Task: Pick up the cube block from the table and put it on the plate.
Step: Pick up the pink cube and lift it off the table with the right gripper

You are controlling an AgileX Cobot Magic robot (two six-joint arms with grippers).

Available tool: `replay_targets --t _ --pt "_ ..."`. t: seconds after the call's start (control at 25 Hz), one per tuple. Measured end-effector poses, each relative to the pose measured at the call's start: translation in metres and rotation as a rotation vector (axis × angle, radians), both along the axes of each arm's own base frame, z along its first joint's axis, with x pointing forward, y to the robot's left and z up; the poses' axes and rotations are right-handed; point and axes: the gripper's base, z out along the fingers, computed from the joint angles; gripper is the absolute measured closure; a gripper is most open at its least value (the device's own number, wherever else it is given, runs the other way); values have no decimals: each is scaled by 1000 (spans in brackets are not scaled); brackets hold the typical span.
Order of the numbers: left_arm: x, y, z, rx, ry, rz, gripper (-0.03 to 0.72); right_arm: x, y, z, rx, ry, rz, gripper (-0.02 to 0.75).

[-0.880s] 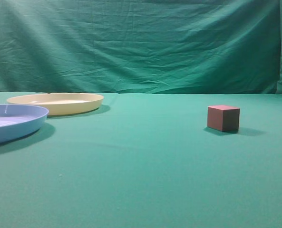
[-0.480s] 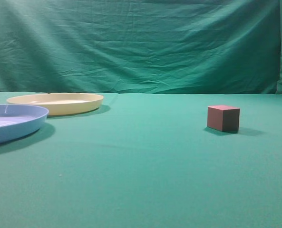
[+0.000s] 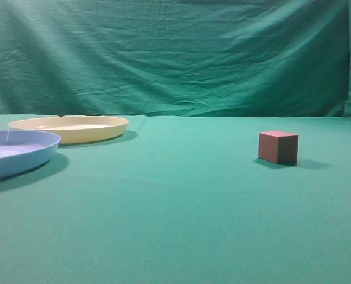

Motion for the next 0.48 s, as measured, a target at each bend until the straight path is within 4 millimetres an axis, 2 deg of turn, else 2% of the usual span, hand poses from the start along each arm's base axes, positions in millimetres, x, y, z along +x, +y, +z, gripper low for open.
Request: replay_targets --t 0.08,0.2,0.28,0.36,0.48 --pt "0 0 0 0 0 0 688 2 2 12 139 -130 2 738" --pt "0 0 0 0 0 0 688 2 1 24 219 -253 -7 738" --pt "0 0 0 0 0 0 688 1 2 30 227 -217 0 738" --pt "0 0 0 0 0 0 688 2 4 45 220 -154 9 738" --pt "0 0 0 0 0 0 688 11 6 68 152 16 31 738"
